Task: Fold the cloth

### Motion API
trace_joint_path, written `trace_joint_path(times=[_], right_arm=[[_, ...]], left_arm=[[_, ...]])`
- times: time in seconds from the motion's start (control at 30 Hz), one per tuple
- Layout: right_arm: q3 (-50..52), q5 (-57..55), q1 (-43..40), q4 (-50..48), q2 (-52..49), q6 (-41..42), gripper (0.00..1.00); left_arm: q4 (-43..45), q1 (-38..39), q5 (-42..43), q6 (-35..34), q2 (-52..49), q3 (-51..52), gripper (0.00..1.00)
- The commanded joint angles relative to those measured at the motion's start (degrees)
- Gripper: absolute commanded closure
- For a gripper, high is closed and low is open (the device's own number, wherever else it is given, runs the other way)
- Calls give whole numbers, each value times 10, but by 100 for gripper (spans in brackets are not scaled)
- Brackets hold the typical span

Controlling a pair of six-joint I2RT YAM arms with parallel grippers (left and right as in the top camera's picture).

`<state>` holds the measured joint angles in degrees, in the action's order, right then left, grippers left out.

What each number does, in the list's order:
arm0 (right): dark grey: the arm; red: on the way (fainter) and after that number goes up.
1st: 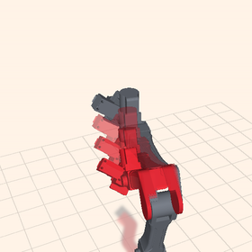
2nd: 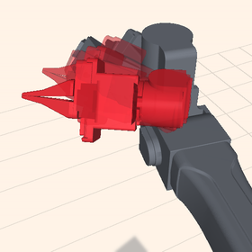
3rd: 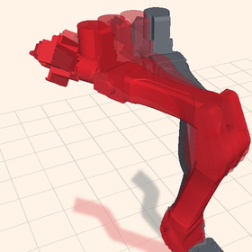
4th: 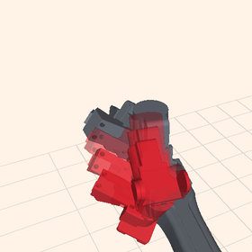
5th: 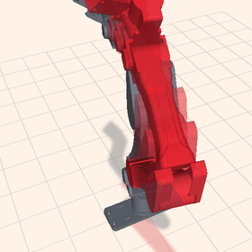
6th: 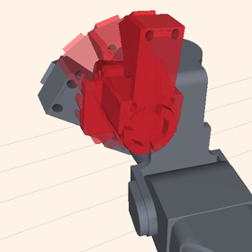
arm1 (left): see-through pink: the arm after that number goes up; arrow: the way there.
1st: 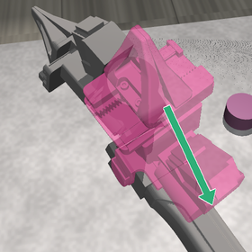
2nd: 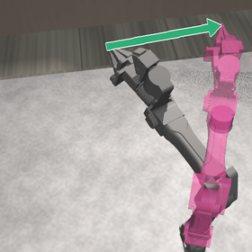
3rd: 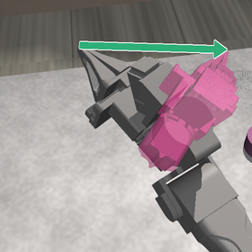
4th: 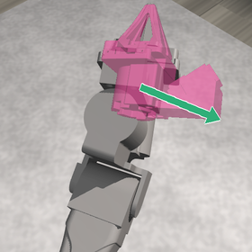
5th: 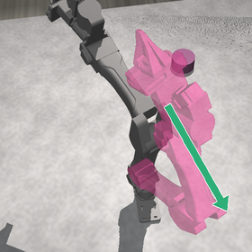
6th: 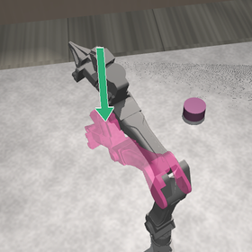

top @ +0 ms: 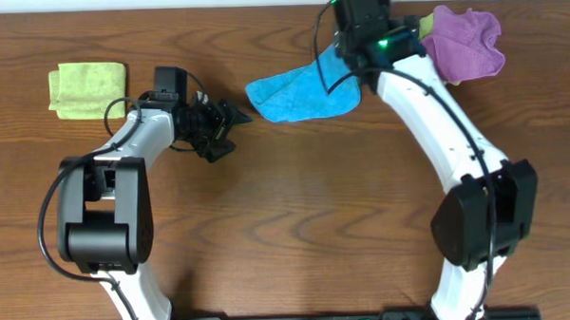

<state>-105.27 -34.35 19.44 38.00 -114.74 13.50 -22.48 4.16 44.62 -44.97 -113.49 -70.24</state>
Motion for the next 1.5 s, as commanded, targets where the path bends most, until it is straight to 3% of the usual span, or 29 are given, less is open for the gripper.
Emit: trace_joint_path(times=[0.0,0.1,0.23,0.33,0.53,0.77,1.03,1.37,1.47], right_arm=[[-8,27,-59,-14,-42,0,1],[-8,100,-96,57,-75,2,1],[-8,199,-118,186,-96,12,1],[-8,290,-119,209,-93,13,1],[-8,345,-115,202,-93,64,1],[-8,408,-114,233,-90,70,1],[-8,426,-106,174,-125,80,1],[-8,492,-104,119,-199,108,8],[-8,494,-101,107,-200,118,18]], left_arm=[[-2,-1,11,20,21,-8,19],[-2,-1,8,35,39,-8,18],[1,-1,-19,41,65,-8,3],[1,-1,-39,43,72,-8,5],[3,-1,-42,43,73,-8,5],[7,-1,-46,43,73,-8,5],[26,-1,-46,43,73,-8,4],[32,-24,-45,43,73,-8,4],[32,-37,-45,43,73,-8,5]])
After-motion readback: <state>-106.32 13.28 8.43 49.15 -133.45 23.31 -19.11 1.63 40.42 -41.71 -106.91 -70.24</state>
